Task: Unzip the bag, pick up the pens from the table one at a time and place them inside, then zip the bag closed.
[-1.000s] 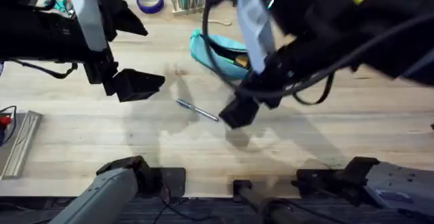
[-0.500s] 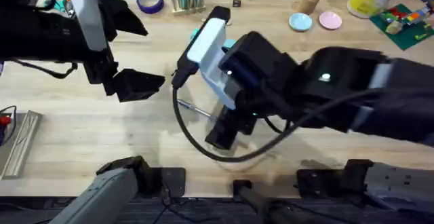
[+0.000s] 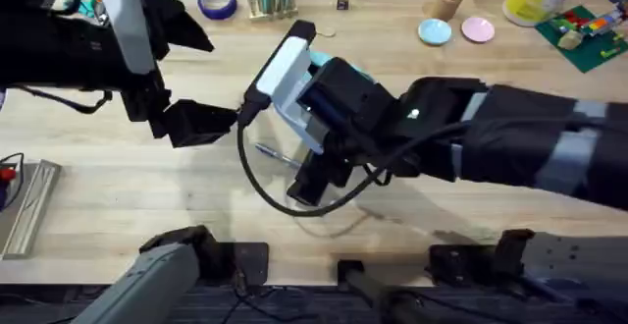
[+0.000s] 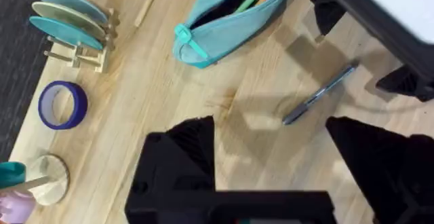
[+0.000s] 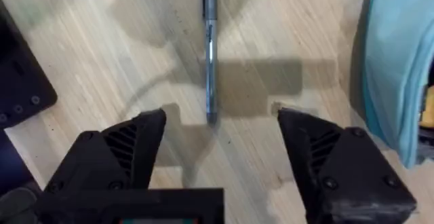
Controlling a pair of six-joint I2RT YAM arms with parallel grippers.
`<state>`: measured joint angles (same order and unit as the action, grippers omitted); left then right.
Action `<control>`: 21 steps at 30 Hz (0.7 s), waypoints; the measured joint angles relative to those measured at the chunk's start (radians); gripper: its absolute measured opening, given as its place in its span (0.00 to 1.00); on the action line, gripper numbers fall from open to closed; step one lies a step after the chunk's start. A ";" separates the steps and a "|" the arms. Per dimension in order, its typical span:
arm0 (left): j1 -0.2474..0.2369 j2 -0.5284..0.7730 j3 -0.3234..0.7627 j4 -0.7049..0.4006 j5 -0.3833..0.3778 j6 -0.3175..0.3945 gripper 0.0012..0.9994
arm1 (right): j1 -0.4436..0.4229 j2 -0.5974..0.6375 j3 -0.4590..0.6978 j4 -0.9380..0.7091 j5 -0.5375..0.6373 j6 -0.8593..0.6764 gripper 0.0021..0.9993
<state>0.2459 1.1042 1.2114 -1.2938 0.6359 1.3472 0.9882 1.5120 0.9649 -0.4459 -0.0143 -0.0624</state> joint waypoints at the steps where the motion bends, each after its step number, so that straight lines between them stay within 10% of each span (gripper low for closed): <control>1: 0.000 0.000 0.000 0.000 0.000 0.000 0.99 | 0.000 0.006 0.000 0.001 0.000 0.000 1.00; 21: 0.002 0.000 0.000 0.008 -0.001 0.000 0.99 | 0.094 0.157 0.001 0.066 0.019 0.025 1.00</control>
<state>0.2478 1.1042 1.2114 -1.2862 0.6346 1.3476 1.0824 1.6691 0.9657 -0.3803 0.0048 -0.0371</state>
